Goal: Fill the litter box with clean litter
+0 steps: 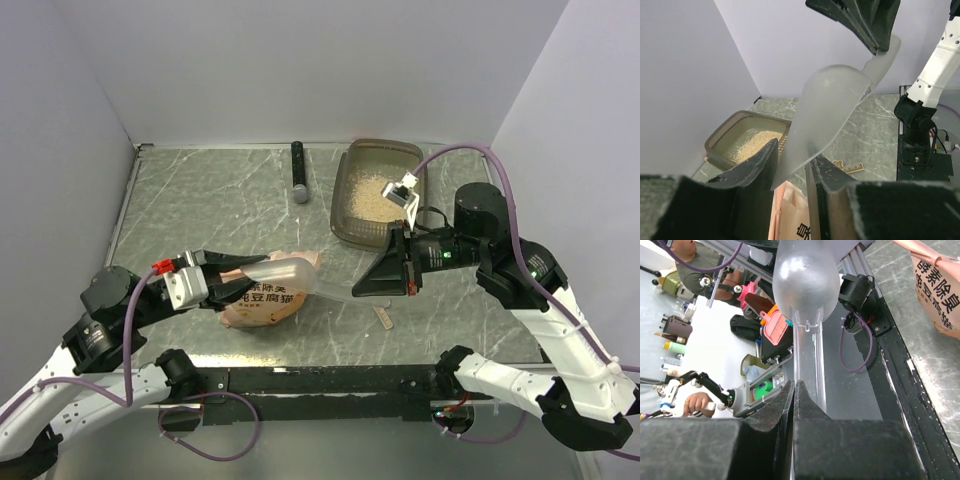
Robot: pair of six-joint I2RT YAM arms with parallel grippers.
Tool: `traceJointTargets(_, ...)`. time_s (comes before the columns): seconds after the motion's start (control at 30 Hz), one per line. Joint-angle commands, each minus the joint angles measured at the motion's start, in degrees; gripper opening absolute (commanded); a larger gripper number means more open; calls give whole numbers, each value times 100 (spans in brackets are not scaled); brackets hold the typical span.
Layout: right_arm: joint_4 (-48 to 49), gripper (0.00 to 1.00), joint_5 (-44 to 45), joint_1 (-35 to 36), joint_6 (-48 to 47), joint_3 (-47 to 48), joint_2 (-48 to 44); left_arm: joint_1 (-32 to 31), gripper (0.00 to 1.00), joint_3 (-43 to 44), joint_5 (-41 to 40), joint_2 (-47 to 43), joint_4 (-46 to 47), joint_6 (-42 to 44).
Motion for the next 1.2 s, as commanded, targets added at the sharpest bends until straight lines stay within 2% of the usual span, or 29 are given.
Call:
traceJointTargets(0.0, 259, 0, 30, 24, 93, -109, -16, -15, 34, 88, 60, -104, 242, -100)
traceJointTargets(0.13, 372, 0, -5, 32, 136, -188, -34, -24, 29, 115, 95, -51, 268, -92)
traceJointTargets(0.17, 391, 0, -14, 32, 163, -223, -34, -24, 16, 97, 95, -34, 268, -74)
traceJointTargets(0.23, 443, 0, -14, 33, 181, -241, -43, -24, 5, 88, 86, 1, 277, -65)
traceJointTargets(0.27, 461, 0, -14, 32, 198, -267, -42, -24, 1, 97, 104, 45, 260, -39)
traceJointTargets(0.33, 601, 0, -14, 32, 268, -328, -34, -24, 1, 123, 121, 80, 207, -30)
traceJointTargets(0.37, 663, 14, -14, 24, 286, -346, -34, -24, 1, 167, 69, 89, 181, -91)
traceJointTargets(0.43, 646, 32, 273, 32, 77, -268, 45, -24, 1, 228, -132, 98, 76, -214)
traceJointTargets(0.47, 498, 49, 432, 32, -38, -224, 89, -24, 1, 333, -229, 116, 14, -336)
traceJointTargets(0.53, 435, 65, 809, 24, -477, -119, 203, -24, 1, 439, -441, 151, -144, -504)
traceJointTargets(0.63, 495, 99, 1267, 6, -873, -152, 361, -15, 1, 668, -695, 230, -689, -715)
traceJointTargets(0.73, 1189, 100, 1488, -20, -944, -477, 353, -15, 1, 686, -1046, 134, -1093, -847)
traceJointTargets(0.87, 2024, 100, 2531, -81, -1040, -969, 292, -24, 1, 747, -1495, -121, -1453, -1005)
traceJointTargets(0.97, 2490, 100, 2911, -169, -1233, -1207, 388, -24, 1, 896, -1961, -201, -1647, -1137)
traceJointTargets(1.03, 2745, 100, 2921, -213, -1444, -1365, 432, -24, 1, 1063, -2373, -69, -1893, -1444)
traceJointTargets(1.17, 3816, 100, 2658, -301, -1577, -2129, -75, -24, 1, 1257, -2594, 326, -2201, -1664)
